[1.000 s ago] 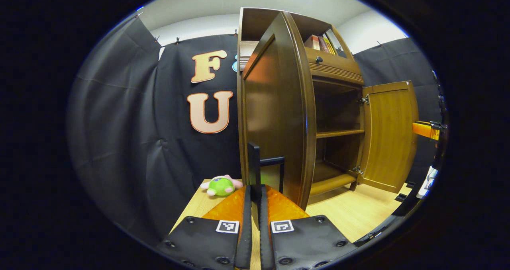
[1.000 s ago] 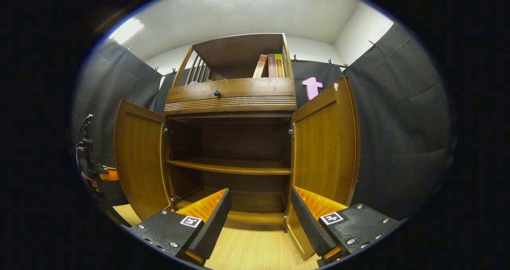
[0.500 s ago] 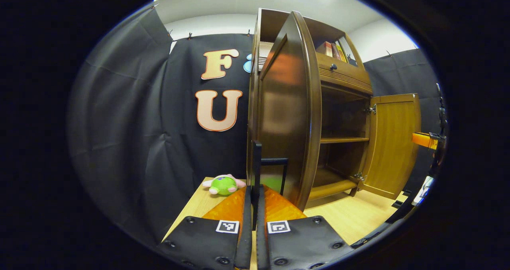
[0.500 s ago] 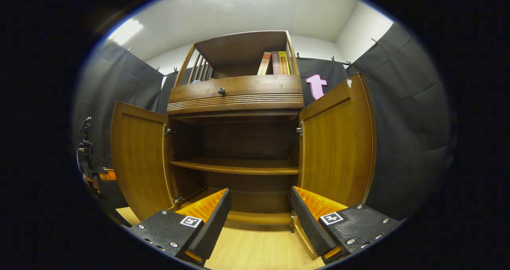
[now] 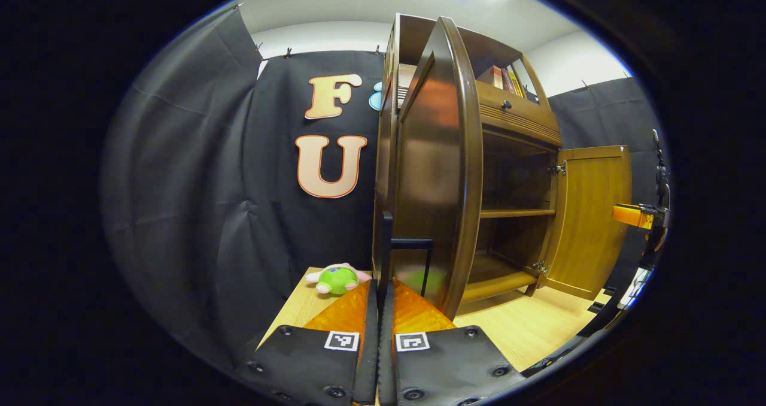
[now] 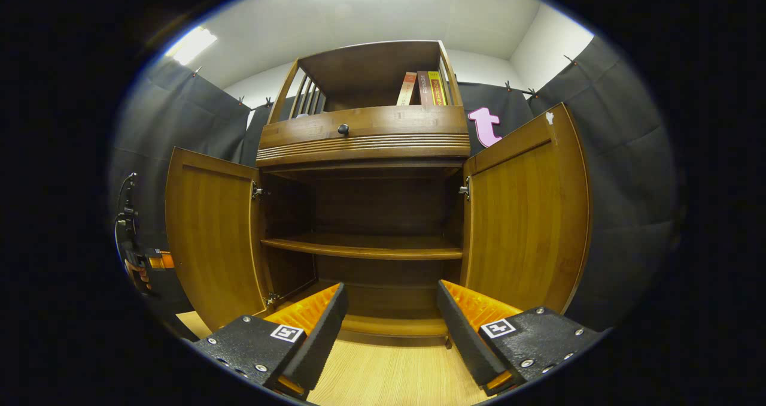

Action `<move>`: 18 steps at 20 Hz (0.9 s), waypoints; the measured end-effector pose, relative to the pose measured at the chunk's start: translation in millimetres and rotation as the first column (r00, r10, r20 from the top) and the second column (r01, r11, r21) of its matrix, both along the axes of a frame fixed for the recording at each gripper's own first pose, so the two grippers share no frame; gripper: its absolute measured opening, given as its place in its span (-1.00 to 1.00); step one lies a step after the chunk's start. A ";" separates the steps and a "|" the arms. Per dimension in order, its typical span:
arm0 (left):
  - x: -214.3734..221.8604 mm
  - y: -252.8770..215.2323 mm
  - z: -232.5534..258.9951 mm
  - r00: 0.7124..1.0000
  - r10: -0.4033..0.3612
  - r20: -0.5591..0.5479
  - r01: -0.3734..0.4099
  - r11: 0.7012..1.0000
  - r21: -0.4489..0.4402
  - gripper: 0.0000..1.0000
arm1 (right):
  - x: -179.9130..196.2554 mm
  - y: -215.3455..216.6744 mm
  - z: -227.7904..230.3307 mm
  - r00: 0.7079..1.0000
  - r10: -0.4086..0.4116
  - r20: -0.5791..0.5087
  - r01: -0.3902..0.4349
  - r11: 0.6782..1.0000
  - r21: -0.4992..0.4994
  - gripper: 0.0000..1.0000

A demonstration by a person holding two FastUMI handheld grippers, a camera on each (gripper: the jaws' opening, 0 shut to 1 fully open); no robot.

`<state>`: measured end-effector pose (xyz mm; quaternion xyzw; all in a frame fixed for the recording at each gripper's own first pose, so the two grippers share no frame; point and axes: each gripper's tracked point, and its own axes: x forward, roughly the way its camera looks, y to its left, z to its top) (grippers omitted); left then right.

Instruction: Open the right door of the double-door shoe cabinet with the right hand, and open the left door with the left hand.

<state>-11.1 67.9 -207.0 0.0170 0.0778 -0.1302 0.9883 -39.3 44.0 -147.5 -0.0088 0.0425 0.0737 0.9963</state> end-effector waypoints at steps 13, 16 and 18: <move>-10.8 20.7 0.8 0.996 -0.093 -0.015 0.091 0.991 -0.095 -0.77 | 4.3 10.6 -5.7 1.000 0.016 -0.025 -0.016 1.000 0.016 0.84; -23.0 26.9 6.6 0.997 -0.072 -0.008 0.071 0.994 -0.080 -0.72 | 0.8 11.2 -1.5 1.000 0.017 -0.018 -0.017 1.000 0.010 0.84; -33.0 26.0 18.4 0.998 -0.068 0.007 0.069 0.994 -0.082 -0.79 | -1.2 10.6 1.1 1.000 0.017 -0.015 -0.017 1.000 0.005 0.84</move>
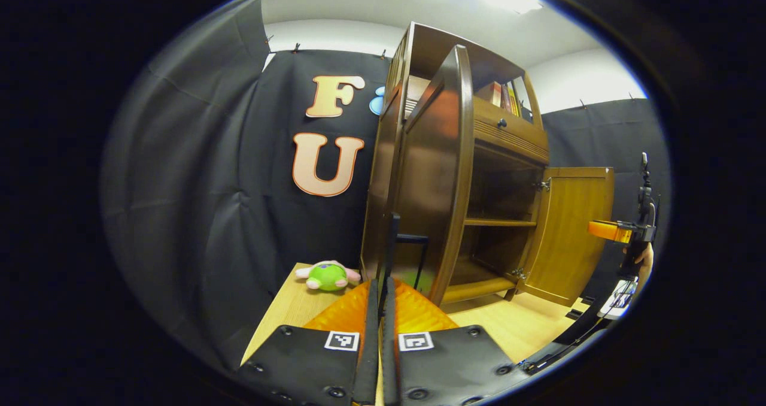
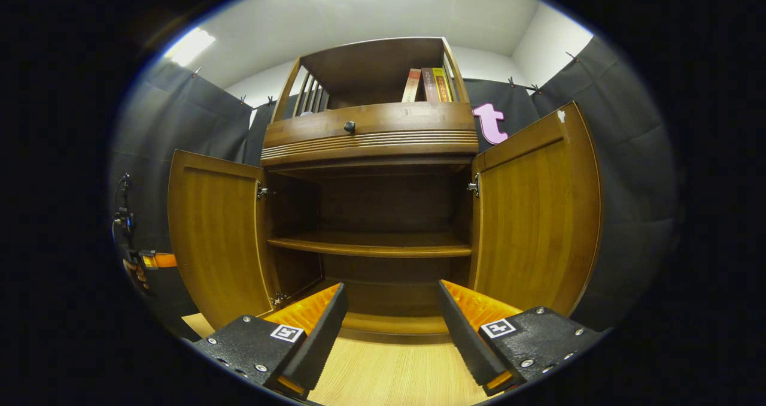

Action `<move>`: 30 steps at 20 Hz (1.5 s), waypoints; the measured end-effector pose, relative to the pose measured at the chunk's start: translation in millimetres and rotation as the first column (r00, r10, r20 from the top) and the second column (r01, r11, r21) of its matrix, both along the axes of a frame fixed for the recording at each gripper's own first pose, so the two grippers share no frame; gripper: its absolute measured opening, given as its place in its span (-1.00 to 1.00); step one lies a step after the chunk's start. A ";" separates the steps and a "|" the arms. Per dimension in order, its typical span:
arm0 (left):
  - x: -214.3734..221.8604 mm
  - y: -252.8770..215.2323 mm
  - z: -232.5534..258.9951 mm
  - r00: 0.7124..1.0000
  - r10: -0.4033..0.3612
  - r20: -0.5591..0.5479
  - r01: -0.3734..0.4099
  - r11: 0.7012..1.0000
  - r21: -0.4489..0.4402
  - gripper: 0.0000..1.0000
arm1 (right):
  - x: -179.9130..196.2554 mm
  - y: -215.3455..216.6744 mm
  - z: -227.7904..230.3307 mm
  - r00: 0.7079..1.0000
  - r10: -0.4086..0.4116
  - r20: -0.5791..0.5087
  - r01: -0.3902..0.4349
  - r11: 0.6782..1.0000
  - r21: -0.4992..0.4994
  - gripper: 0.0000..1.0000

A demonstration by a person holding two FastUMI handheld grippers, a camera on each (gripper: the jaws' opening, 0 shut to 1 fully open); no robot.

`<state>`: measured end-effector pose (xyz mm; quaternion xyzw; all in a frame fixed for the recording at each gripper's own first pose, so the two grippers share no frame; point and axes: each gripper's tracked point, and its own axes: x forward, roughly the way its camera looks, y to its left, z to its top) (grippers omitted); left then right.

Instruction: Open the right door of the double-door shoe cabinet with the right hand, and open the left door with the left hand.

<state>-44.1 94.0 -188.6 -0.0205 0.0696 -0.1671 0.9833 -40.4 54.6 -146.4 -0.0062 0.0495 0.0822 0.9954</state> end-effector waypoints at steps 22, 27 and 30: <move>-58.2 -68.5 117.1 0.975 0.162 0.153 -0.170 0.985 0.040 0.10 | -30.4 -42.5 46.5 0.997 -0.050 0.054 0.051 0.998 -0.023 0.84; -59.3 -101.6 126.4 0.979 0.138 0.150 -0.151 0.985 0.079 0.17 | -35.8 -58.7 56.3 0.996 -0.074 0.051 0.074 0.997 -0.009 0.84; -56.0 -120.2 132.7 0.979 0.135 0.155 -0.147 0.987 0.071 0.43 | -40.1 -67.8 60.9 0.995 -0.085 0.056 0.086 0.996 -0.018 0.84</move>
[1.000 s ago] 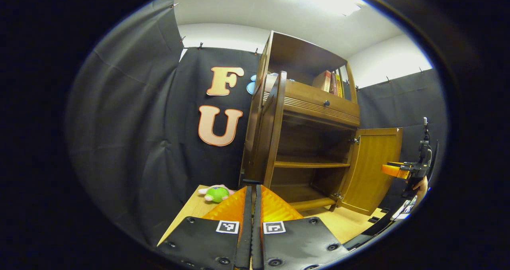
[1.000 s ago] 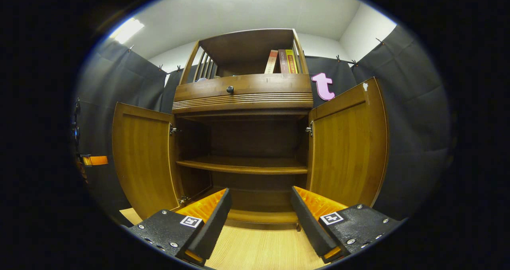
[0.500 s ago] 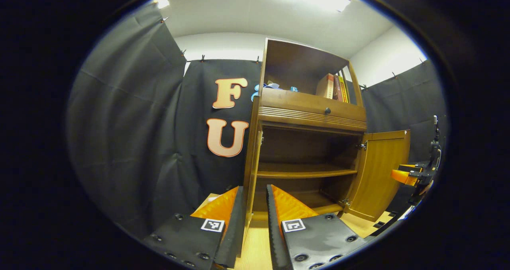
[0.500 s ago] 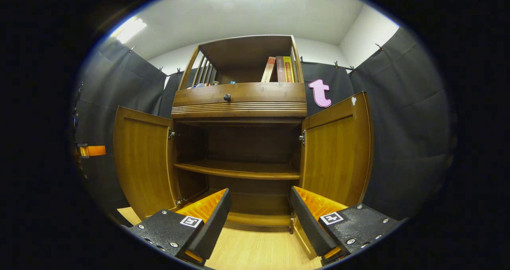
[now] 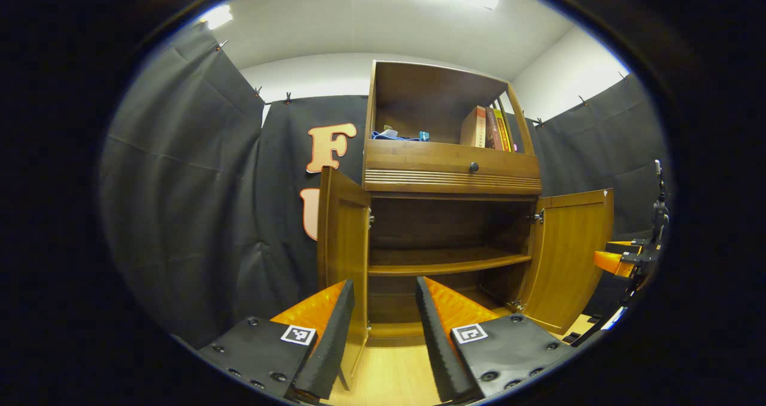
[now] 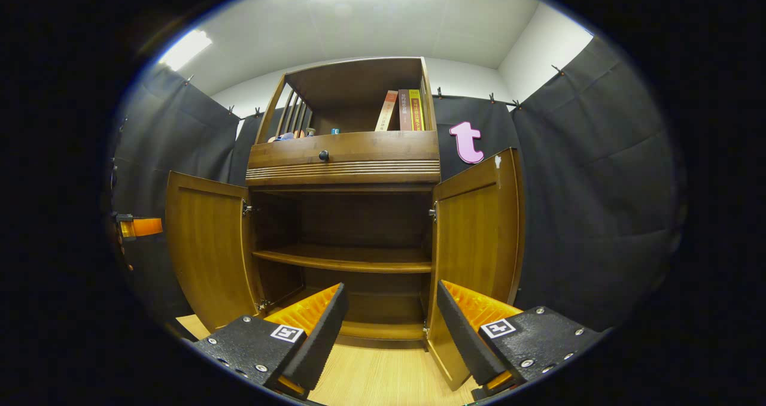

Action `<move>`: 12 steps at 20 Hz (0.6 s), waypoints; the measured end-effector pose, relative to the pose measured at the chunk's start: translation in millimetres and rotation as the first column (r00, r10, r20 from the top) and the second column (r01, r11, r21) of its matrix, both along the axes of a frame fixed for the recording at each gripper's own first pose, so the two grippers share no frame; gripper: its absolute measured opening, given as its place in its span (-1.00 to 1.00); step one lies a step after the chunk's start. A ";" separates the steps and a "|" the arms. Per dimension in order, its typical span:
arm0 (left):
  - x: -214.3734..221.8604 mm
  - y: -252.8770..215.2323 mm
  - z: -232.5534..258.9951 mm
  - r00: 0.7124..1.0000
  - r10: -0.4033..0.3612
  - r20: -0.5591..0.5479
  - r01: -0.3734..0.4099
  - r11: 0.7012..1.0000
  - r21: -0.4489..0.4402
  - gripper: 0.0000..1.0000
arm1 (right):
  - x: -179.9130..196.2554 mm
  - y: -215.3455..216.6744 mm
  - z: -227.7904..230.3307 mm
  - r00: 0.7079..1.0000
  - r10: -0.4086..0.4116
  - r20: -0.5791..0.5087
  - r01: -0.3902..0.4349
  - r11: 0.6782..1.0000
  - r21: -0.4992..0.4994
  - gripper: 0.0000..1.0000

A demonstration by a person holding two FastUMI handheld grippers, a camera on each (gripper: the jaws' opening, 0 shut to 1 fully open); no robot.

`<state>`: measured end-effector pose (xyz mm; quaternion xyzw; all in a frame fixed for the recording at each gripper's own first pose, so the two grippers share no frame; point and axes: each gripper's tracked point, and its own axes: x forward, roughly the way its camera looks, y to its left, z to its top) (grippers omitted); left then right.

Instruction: Open the right door of the double-door shoe cabinet with the right hand, and open the left door with the left hand.

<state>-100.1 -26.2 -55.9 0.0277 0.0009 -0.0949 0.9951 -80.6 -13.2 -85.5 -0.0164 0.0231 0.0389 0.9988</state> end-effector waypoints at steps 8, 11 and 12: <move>14.1 -44.7 -16.2 0.996 -0.068 -0.058 0.066 0.997 -0.035 0.81 | -6.8 -31.2 2.0 0.999 -0.034 -0.008 0.034 0.999 0.010 1.00; 15.8 -48.2 -19.7 0.997 -0.053 -0.055 0.054 0.998 0.013 0.91 | -4.0 -39.7 2.9 0.999 -0.052 -0.002 0.052 0.999 0.014 0.84; 15.7 -50.3 -17.9 0.997 -0.054 -0.049 0.055 0.998 0.019 0.93 | -4.0 -42.2 1.2 0.998 -0.055 -0.007 0.055 0.998 0.013 0.84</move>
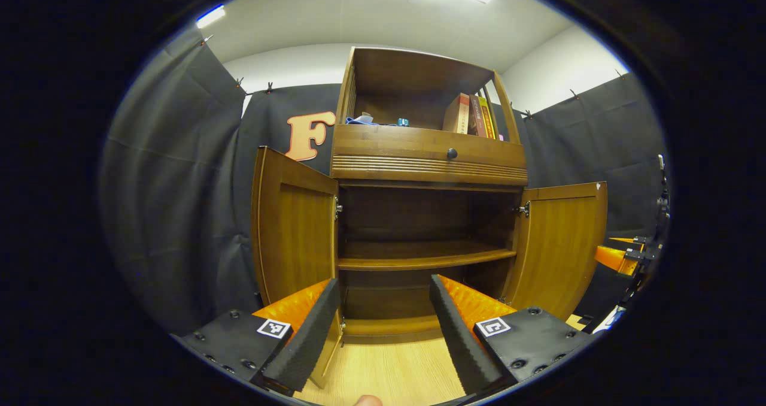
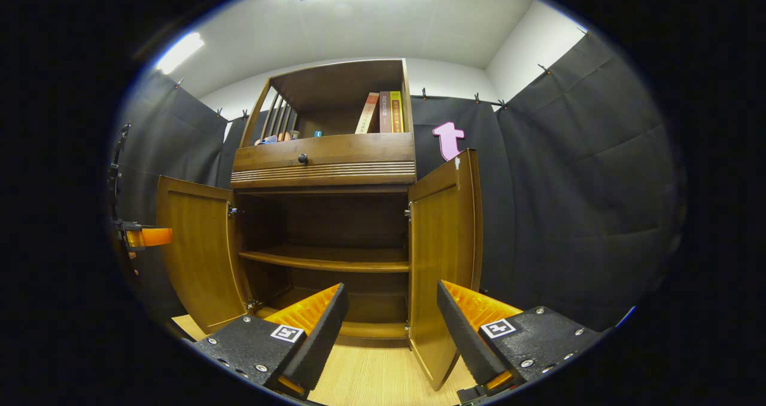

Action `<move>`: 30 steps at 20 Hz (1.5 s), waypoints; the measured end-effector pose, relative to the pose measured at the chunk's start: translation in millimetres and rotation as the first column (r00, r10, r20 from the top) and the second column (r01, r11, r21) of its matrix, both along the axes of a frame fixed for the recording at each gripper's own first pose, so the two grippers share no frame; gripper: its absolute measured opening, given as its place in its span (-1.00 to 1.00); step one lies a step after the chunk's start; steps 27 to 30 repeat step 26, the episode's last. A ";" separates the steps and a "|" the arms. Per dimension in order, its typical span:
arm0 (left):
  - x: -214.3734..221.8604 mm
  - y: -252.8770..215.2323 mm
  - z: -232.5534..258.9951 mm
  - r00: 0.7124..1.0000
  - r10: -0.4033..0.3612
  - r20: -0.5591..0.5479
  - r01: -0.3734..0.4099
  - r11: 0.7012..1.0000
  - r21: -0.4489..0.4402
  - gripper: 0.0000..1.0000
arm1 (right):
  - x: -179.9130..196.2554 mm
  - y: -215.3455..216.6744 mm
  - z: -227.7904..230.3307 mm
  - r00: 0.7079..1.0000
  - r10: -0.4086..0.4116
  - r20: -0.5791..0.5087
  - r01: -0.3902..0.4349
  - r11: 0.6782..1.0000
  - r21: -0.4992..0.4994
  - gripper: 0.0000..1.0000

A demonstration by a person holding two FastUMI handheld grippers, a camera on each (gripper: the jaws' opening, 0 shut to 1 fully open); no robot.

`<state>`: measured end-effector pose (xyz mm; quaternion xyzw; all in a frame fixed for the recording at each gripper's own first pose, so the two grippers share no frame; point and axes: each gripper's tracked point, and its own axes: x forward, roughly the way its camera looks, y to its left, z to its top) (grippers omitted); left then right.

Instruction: Open the right door of the double-door shoe cabinet with the right hand, and open the left door with the left hand.

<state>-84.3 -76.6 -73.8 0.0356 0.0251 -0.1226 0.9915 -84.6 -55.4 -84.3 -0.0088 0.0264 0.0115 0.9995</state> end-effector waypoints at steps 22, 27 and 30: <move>17.5 -11.2 24.2 0.999 0.025 0.037 -0.022 0.998 -0.067 0.93 | 34.2 10.3 -2.9 0.998 -0.048 -0.031 0.048 0.999 0.003 0.84; 18.0 -16.6 29.4 0.998 0.009 0.056 -0.007 0.999 -0.036 0.93 | 39.4 12.0 -7.8 0.998 -0.040 -0.043 0.040 0.999 0.008 1.00; 18.0 -16.6 29.4 0.998 0.009 0.056 -0.007 0.999 -0.036 0.93 | 39.4 12.0 -7.8 0.998 -0.040 -0.043 0.040 0.999 0.008 1.00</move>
